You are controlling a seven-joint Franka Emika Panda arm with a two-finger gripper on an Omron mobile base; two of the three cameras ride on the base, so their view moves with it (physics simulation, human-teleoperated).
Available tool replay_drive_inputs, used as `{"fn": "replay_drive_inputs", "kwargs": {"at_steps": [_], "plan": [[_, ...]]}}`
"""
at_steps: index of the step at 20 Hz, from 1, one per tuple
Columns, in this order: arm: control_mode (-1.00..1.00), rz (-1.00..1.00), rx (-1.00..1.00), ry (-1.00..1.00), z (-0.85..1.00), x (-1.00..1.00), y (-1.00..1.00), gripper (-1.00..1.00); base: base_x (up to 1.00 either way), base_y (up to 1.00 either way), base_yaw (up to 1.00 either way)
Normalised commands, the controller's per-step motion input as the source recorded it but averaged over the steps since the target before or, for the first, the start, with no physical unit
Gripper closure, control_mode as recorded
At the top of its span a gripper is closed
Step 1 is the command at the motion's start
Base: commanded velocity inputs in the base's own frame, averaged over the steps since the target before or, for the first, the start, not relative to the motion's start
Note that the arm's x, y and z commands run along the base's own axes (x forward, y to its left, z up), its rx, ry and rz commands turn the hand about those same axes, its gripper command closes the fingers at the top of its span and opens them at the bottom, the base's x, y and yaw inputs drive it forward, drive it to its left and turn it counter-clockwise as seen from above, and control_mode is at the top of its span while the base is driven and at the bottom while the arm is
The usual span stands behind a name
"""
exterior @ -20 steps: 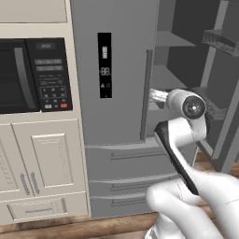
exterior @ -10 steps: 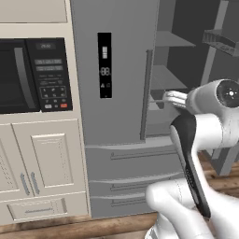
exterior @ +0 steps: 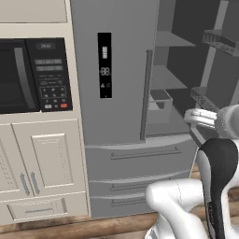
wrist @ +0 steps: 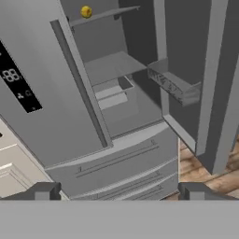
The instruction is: Place the bell pepper in the correct fridge rack based on whether it is a fruit or vegetable. Finally, close the fridge door.
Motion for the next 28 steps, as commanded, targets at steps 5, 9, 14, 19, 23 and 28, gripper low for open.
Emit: {"fn": "replay_drive_inputs", "kwargs": {"at_steps": [5, 9, 14, 19, 23, 28], "plan": [[-1.0, 0.0, 0.0, -0.03, 0.0, -0.97, -0.7, -1.0, 0.0, 0.0, 0.0], [-1.0, 0.0, 0.0, -0.06, 0.03, -0.75, -0.86, -1.0, 0.0, 0.0, 0.0], [-1.0, 0.0, 0.0, -0.06, 0.03, -0.42, -0.99, -1.0, 0.0, 0.0, 0.0], [-1.0, 0.0, 0.0, -0.04, 0.0, -0.01, -1.0, -1.0, 0.0, 0.0, 0.0], [-1.0, 0.0, 0.0, -0.01, 0.0, 0.0, -1.0, -1.0, 0.0, 0.0, 0.0], [-1.0, 0.01, 0.0, -0.01, -0.01, 0.06, -0.94, -1.0, 0.0, 0.0, 0.0]]}}
